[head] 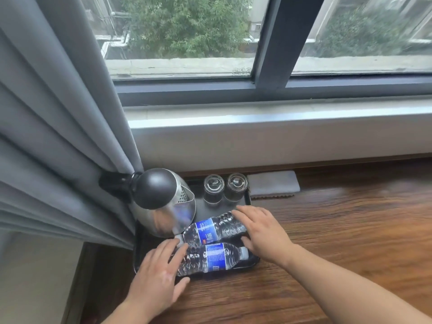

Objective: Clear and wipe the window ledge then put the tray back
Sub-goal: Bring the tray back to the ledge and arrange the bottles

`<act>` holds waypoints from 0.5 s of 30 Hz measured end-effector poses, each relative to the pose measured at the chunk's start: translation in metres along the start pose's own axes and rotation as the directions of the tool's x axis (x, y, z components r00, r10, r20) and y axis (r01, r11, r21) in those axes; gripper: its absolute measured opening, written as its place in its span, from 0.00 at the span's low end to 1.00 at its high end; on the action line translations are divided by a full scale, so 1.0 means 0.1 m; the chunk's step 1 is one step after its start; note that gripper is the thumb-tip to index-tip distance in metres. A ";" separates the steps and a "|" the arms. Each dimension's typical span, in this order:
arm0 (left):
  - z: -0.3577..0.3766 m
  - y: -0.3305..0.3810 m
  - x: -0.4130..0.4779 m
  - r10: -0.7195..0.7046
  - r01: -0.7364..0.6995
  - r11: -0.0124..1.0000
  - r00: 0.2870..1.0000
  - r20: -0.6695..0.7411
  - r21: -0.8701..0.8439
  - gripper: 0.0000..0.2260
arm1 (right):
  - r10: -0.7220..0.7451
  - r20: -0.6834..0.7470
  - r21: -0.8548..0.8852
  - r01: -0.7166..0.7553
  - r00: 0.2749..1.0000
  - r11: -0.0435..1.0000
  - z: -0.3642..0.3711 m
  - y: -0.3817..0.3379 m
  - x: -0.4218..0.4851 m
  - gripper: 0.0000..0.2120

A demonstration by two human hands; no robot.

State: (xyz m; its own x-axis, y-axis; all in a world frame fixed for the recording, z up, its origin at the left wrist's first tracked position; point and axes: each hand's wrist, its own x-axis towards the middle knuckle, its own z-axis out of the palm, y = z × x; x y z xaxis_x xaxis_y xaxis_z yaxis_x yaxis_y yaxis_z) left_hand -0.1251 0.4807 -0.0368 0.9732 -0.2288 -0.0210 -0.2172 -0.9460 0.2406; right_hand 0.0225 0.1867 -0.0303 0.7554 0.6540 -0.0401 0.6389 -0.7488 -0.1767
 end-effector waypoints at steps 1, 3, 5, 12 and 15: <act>0.00 0.00 0.01 -0.016 0.016 1.000 1.000 0.024 -0.009 0.37 | -0.002 0.040 -0.026 0.003 0.999 1.000 0.03 -0.02 0.04 0.38; -0.01 0.01 0.04 -0.048 0.050 0.998 0.996 0.071 -0.032 0.42 | -0.018 0.103 -0.067 0.025 0.995 0.997 0.05 -0.07 0.15 0.38; 0.00 0.04 0.08 -0.086 0.090 0.995 0.993 0.085 -0.050 0.42 | -0.028 0.158 -0.102 0.044 0.987 0.994 0.02 -0.13 0.27 0.35; 0.10 0.09 0.09 -0.170 0.177 0.984 0.975 0.144 -0.036 0.42 | 0.085 0.261 -0.229 -0.024 0.961 0.973 0.03 -0.31 0.46 0.25; 0.10 0.12 0.09 -0.180 0.184 0.983 0.976 0.124 -0.023 0.41 | 0.101 0.221 -0.225 -0.050 0.970 0.973 0.04 -0.34 0.45 0.15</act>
State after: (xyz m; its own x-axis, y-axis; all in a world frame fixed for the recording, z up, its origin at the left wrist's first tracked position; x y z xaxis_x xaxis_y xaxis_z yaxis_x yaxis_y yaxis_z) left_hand -0.1197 0.4647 -0.0435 0.9794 -0.0819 -0.1845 -0.0329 -0.9665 0.2546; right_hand 0.0342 0.2423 -0.0298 0.7651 0.5827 -0.2739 0.6166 -0.7857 0.0508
